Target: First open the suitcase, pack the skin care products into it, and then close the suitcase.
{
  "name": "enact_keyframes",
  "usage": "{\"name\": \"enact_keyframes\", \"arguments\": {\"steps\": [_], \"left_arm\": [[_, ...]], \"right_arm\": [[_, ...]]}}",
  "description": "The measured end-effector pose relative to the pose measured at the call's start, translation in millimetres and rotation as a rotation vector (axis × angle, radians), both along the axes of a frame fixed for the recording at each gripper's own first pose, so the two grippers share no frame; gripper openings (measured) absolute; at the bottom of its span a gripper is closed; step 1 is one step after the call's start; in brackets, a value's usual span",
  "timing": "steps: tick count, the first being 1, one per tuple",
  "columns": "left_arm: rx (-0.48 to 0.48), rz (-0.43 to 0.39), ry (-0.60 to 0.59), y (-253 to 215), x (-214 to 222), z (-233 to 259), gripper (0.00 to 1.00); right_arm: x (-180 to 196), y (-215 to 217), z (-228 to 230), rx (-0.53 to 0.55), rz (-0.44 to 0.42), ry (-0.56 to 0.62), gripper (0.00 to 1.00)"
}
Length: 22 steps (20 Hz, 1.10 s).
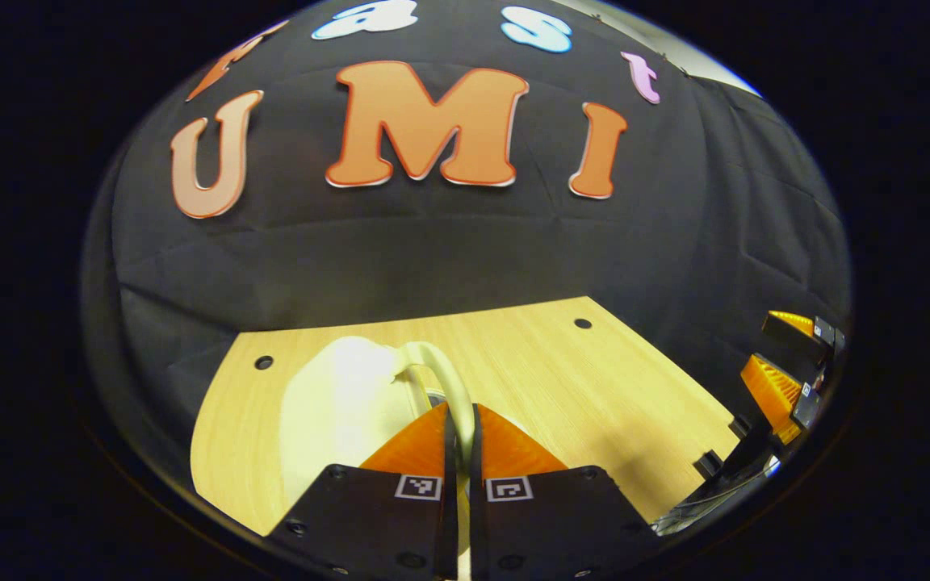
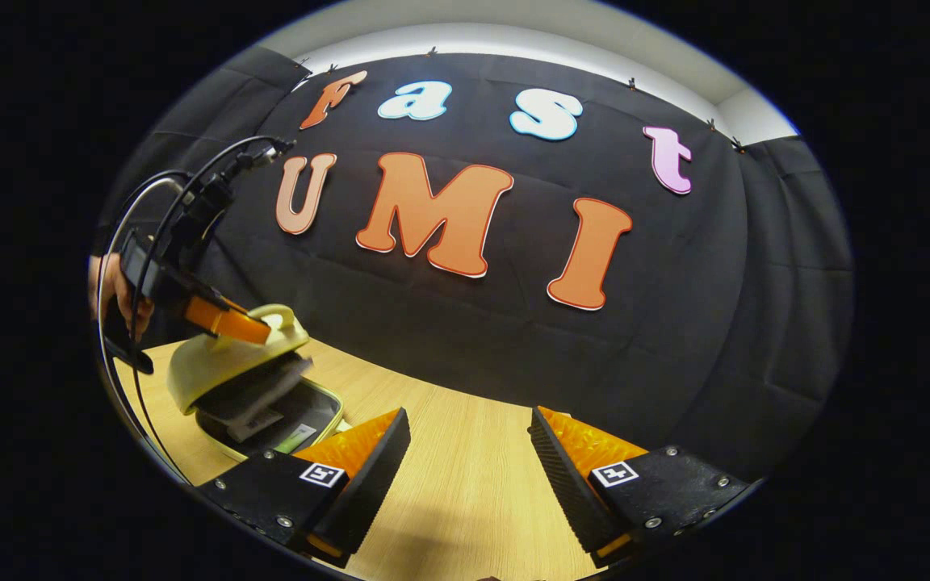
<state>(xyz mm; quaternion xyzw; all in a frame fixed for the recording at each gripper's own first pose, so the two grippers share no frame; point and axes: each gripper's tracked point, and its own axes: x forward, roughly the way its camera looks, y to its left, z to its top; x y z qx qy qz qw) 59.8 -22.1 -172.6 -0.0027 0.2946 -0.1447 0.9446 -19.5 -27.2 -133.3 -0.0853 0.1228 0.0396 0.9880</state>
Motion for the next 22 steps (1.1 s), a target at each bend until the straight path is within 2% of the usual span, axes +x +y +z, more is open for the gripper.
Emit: {"name": "enact_keyframes", "arguments": {"steps": [5, 9, 10, 11, 12, 13, 17, 20, 22], "left_arm": [[0.011, -0.088, 0.079, -40.5, -12.2, -42.1, 0.06], [0.112, -0.129, 0.08, -50.7, -14.9, -63.6, 0.06], [0.138, -0.134, 0.086, -54.9, -18.7, -69.2, 0.08], [0.134, -0.134, 0.085, -57.4, -21.9, -71.7, 0.11], [0.101, -0.13, 0.087, -64.3, -24.0, -71.4, 0.18], [0.054, -0.127, 0.084, -71.5, -24.2, -67.7, 0.2], [0.048, -0.073, -0.017, -59.8, -14.0, -35.2, 0.2], [0.0, -0.015, -0.078, -47.5, -12.4, -3.8, 0.5], [-0.023, 0.032, -0.133, -36.2, -11.2, 18.8, 0.62]], "right_arm": [[-5.5, 2.2, -7.7, -0.008, -0.015, 0.031, 0.96], [-5.1, 7.0, -11.4, 0.006, -0.02, 0.049, 0.96], [-4.8, 9.7, -11.4, 0.013, -0.018, 0.051, 0.95], [-3.9, 10.8, -11.1, 0.017, -0.019, 0.05, 0.95], [-2.5, 11.7, -11.9, 0.018, -0.02, 0.053, 0.96], [-2.2, 11.6, -12.5, 0.017, -0.023, 0.055, 0.96], [3.2, 17.4, -6.1, 0.03, -0.019, 0.044, 0.96], [9.1, 24.8, 3.8, 0.042, -0.008, 0.023, 0.96], [14.6, 34.6, 10.6, 0.065, 0.009, 0.012, 0.96]]}}
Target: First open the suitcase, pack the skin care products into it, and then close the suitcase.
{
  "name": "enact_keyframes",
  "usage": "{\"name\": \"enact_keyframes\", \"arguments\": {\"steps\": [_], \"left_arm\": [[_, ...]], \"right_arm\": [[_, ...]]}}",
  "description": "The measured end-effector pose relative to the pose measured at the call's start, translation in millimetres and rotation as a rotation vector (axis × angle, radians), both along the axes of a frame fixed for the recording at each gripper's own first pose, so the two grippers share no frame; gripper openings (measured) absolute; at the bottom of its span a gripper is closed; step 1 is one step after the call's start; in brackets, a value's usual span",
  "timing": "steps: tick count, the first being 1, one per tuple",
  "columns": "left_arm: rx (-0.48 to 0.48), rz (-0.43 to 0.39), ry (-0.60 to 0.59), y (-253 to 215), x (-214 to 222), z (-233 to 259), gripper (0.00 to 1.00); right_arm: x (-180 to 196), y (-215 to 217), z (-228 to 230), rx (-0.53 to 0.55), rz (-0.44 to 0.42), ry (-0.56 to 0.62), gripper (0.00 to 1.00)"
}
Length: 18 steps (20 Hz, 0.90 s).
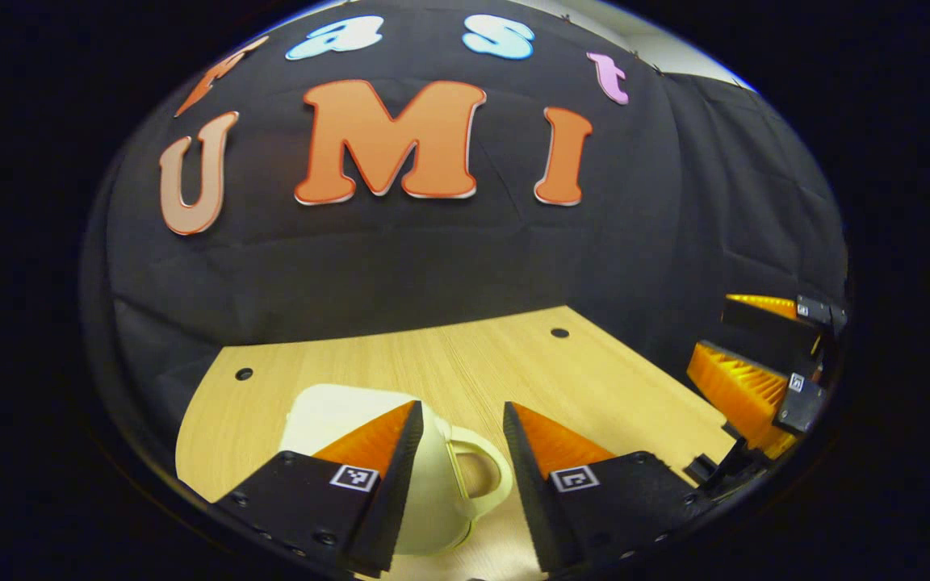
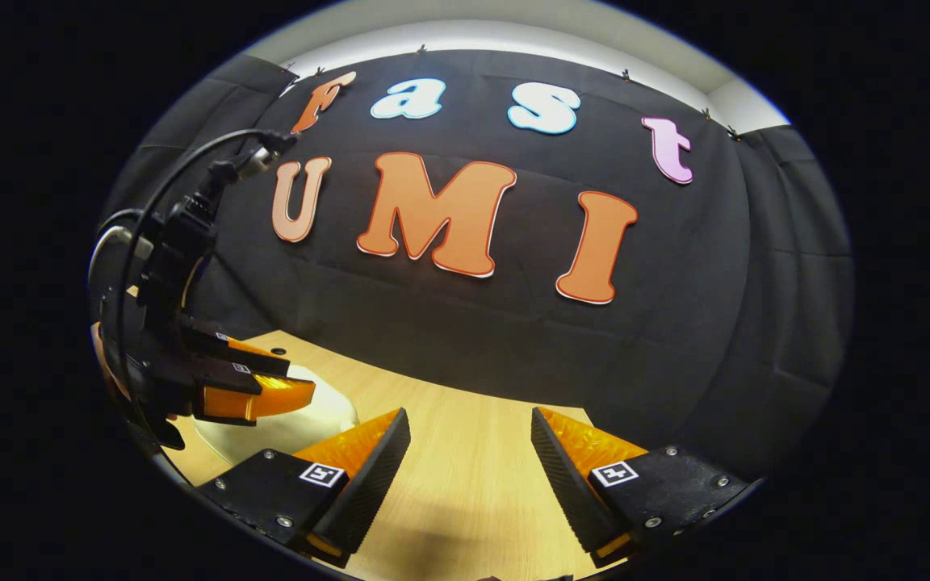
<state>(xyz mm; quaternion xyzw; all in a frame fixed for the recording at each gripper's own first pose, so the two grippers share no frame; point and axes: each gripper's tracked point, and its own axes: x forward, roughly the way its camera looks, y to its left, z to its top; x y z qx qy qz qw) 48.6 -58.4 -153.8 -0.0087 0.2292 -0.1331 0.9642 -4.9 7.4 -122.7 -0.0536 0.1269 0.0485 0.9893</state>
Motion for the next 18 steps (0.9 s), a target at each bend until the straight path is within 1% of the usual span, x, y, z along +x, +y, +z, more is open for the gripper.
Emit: {"name": "enact_keyframes", "arguments": {"steps": [1, 2, 3, 6, 7, 8, 9, 10, 12, 14, 16, 17, 18], "left_arm": [[-0.002, 0.011, -0.031, 7.2, -0.1, 11.9, 0.69], [0.0, 0.028, -0.051, 12.2, 0.2, 19.4, 0.8], [-0.001, 0.046, -0.072, 18.1, -2.0, 27.0, 0.84], [-0.012, 0.119, -0.137, 33.1, -7.1, 46.6, 0.89], [-0.02, 0.146, -0.163, 36.2, -10.0, 54.5, 0.9], [-0.02, 0.173, -0.195, 38.9, -11.7, 62.2, 0.89], [-0.021, 0.205, -0.227, 43.8, -14.8, 69.9, 0.9], [-0.017, 0.237, -0.256, 48.3, -17.3, 76.5, 0.9], [0.0, 0.263, -0.309, 50.4, -21.6, 87.2, 0.9], [0.014, 0.262, -0.343, 48.7, -26.8, 92.7, 0.91], [0.036, 0.209, -0.349, 37.3, -31.5, 91.0, 0.92], [0.062, 0.202, -0.347, 33.4, -34.8, 86.8, 0.93], [0.083, 0.2, -0.34, 32.7, -36.5, 82.6, 0.98]], "right_arm": [[2.4, 4.0, 4.1, 0.01, 0.008, -0.006, 0.95], [4.2, 8.9, 8.4, 0.02, 0.019, -0.016, 0.95], [6.2, 13.4, 12.7, 0.027, 0.025, -0.026, 0.95], [8.7, 26.5, 22.5, 0.049, 0.051, -0.057, 0.96], [8.8, 32.5, 25.1, 0.059, 0.063, -0.063, 0.96], [8.5, 37.6, 27.2, 0.068, 0.076, -0.068, 0.93], [7.9, 40.9, 29.8, 0.078, 0.089, -0.077, 0.95], [8.4, 43.2, 31.6, 0.083, 0.095, -0.081, 0.95], [8.6, 45.4, 33.9, 0.1, 0.098, -0.09, 0.95], [9.3, 44.1, 40.5, 0.112, 0.095, -0.116, 0.96], [9.5, 41.6, 42.7, 0.111, 0.091, -0.133, 0.95], [8.8, 39.5, 41.7, 0.113, 0.086, -0.133, 0.95], [7.2, 37.9, 40.4, 0.118, 0.085, -0.132, 0.95]]}}
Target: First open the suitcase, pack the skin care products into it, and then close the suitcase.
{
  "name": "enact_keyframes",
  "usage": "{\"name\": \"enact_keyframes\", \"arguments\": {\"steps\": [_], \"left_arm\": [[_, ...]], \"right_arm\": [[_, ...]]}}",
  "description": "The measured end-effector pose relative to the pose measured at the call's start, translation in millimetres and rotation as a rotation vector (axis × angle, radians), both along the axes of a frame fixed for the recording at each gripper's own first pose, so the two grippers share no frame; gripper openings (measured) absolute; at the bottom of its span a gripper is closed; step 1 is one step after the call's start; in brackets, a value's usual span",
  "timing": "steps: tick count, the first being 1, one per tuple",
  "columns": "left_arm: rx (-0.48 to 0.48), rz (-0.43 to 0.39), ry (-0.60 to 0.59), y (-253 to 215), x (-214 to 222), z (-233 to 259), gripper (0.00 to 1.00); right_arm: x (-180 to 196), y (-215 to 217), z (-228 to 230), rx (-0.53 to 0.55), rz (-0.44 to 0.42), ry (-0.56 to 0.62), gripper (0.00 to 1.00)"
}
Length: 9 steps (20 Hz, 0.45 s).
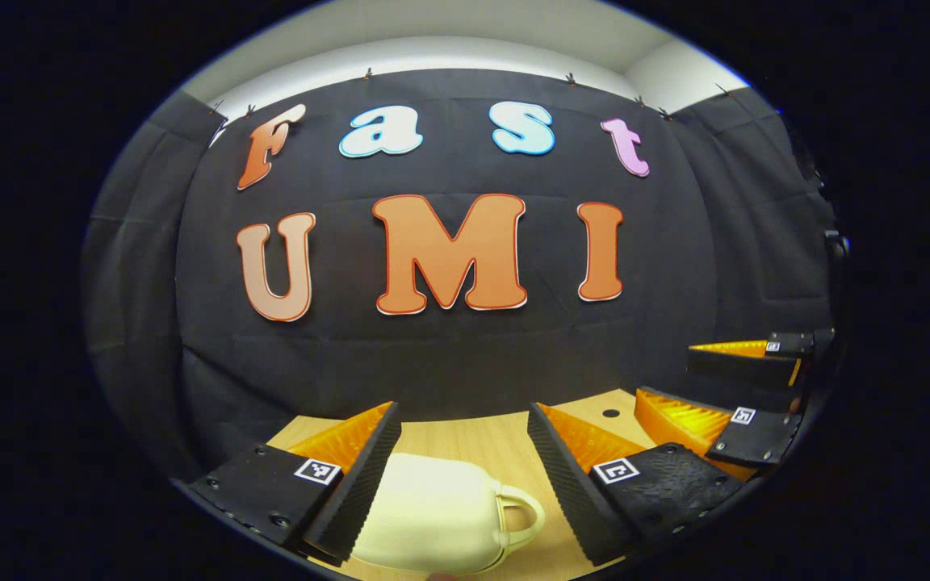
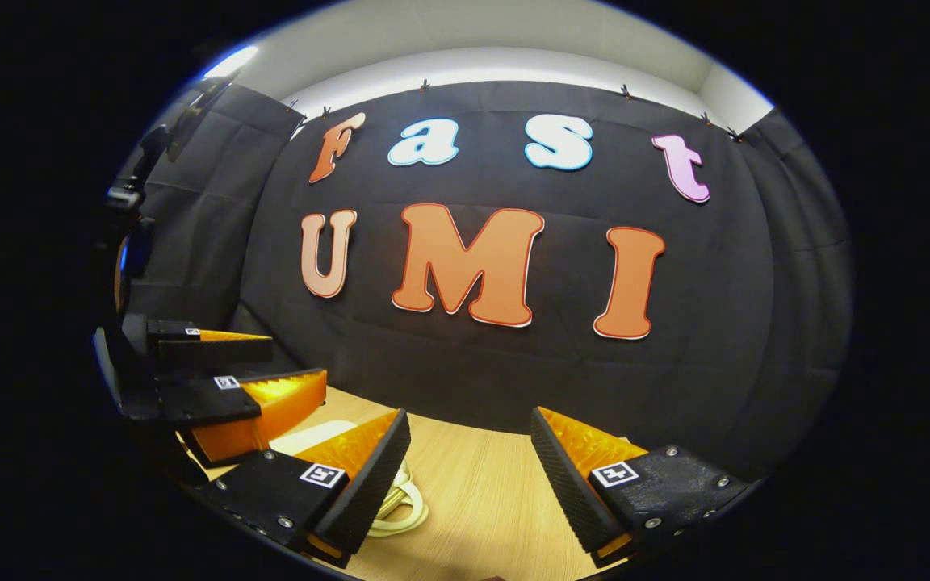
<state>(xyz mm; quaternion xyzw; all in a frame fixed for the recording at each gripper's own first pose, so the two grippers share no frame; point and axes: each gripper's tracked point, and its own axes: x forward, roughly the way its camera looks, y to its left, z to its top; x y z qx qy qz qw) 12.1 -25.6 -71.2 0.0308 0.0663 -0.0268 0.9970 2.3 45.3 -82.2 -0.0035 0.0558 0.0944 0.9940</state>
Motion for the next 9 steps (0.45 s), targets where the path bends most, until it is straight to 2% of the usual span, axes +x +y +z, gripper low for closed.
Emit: {"name": "enact_keyframes", "arguments": {"steps": [2, 6, 9], "left_arm": [[0.026, 0.013, 0.011, 1.7, -2.0, -6.0, 0.99], [-0.006, 0.045, -0.028, 4.1, -7.3, 4.1, 0.99], [0.0, 0.024, -0.014, -2.2, -9.2, -1.7, 0.98]], "right_arm": [[-1.9, -2.5, -1.8, 0.008, -0.003, 0.005, 0.95], [-6.3, -8.7, 0.2, 0.024, -0.013, -0.003, 0.95], [-6.9, -9.3, 2.6, 0.019, -0.019, -0.025, 0.95]]}}
